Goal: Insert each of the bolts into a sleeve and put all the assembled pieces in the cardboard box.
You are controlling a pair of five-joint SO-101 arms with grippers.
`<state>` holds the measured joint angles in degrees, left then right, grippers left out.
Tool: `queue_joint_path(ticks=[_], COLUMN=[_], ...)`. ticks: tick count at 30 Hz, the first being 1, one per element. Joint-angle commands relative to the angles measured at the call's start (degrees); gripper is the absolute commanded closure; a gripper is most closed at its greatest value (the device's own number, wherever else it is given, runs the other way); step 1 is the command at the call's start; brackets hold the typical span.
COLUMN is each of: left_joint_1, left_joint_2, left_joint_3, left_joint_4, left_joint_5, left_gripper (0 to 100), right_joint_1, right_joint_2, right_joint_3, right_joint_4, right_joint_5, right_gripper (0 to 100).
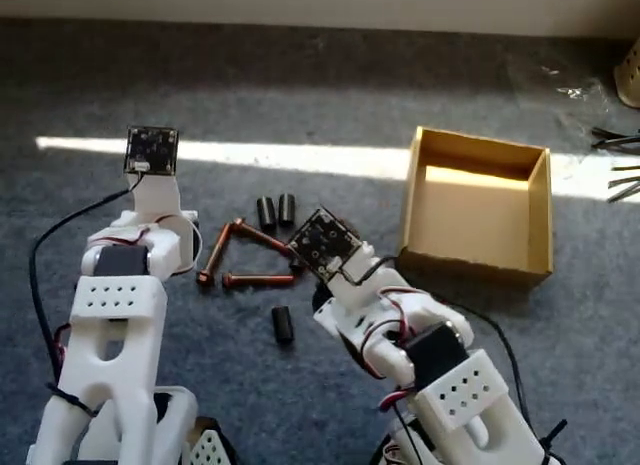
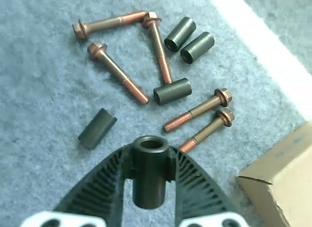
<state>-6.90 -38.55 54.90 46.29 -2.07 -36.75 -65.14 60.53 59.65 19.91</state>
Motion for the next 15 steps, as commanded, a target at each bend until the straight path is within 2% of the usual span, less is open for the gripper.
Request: queue_joint_path(ticks=[1,4,7,11,13,15], left_joint_1=[5.67,6.55,6.64,6.99,6.99,7.78], left_joint_2=[-0.22,-0.22,-0.13,-0.13,-0.13,-0.13], left_joint_3=[-0.66,-0.57,-0.57,-0.84,-0.84,-0.57], left_joint_4=[2.02,2.29,2.46,5.54,7.56,9.14], left_joint_5=[-7.47,-13.1,-13.01,-8.97,-9.32,-12.75], left_gripper=[99,99,99,99,99,99], right_joint_1=[1.54,4.62,7.96,9.54,9.54,9.45], right_joint_2=[-5.05,-8.31,-10.59,-12.62,-13.14,-13.32], right_joint_3=[1.54,3.38,5.85,10.15,12.09,13.49], right_joint_4=[0.13,0.13,-0.75,-6.02,-7.69,-8.31], right_joint_5=[-0.53,-0.53,-0.79,-7.74,-7.3,-7.03], right_gripper=[99.3,99.3,99.3,99.3,99.3,99.3])
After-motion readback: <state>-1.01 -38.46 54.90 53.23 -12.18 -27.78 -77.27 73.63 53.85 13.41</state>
